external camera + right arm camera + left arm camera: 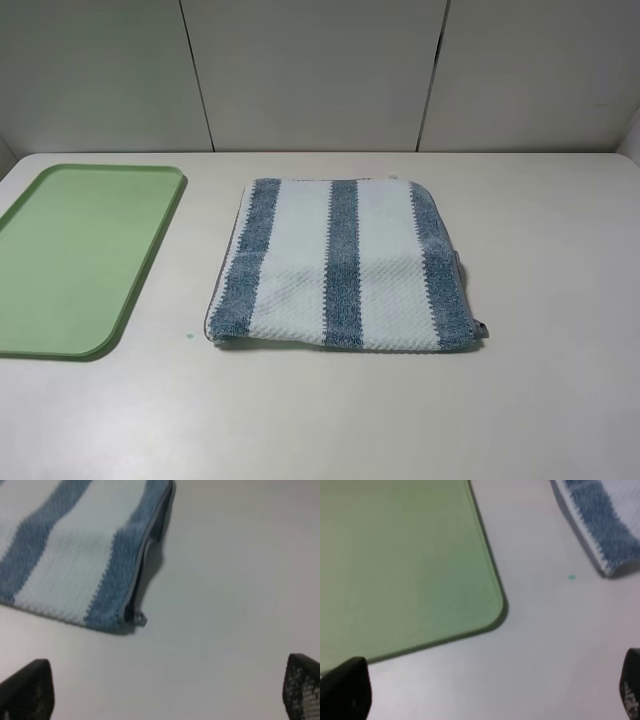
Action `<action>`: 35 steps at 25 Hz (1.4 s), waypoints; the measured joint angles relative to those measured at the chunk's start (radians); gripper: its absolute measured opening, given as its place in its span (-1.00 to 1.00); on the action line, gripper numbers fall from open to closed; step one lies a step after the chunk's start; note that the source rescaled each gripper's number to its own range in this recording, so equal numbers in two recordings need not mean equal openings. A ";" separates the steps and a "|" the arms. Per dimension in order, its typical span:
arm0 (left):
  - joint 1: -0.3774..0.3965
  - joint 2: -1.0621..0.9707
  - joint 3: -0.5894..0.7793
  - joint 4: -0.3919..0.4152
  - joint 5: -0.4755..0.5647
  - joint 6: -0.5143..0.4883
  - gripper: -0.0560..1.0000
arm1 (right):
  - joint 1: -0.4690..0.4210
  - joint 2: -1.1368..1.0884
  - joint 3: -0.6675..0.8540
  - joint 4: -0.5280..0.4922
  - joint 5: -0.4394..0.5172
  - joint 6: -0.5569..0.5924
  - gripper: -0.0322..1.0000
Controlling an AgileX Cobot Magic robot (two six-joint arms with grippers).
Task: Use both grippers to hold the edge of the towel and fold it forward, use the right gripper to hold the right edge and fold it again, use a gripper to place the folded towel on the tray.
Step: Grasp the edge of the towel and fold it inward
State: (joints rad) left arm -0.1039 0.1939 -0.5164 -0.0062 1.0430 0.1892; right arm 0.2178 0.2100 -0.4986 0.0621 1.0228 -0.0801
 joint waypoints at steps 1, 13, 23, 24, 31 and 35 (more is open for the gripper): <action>0.000 0.031 -0.008 0.000 -0.003 0.017 1.00 | 0.000 0.024 -0.006 0.006 -0.003 -0.013 1.00; -0.080 0.290 -0.084 0.000 -0.027 0.177 1.00 | 0.070 0.231 -0.089 0.073 -0.053 -0.160 1.00; -0.250 0.465 -0.084 0.017 -0.034 0.249 1.00 | 0.291 0.430 -0.089 0.067 -0.079 -0.218 1.00; -0.272 0.482 -0.084 0.028 -0.036 0.263 1.00 | 0.310 0.448 -0.089 0.066 -0.084 -0.228 1.00; -0.398 0.635 -0.084 0.102 -0.105 0.369 1.00 | 0.409 0.598 -0.089 0.033 -0.154 -0.346 1.00; -0.446 0.722 -0.084 0.148 -0.171 0.376 1.00 | 0.449 0.700 -0.089 -0.022 -0.158 -0.371 1.00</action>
State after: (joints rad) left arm -0.5503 0.9163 -0.6008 0.1421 0.8720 0.5651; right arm 0.6663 0.9095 -0.5881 0.0403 0.8644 -0.4511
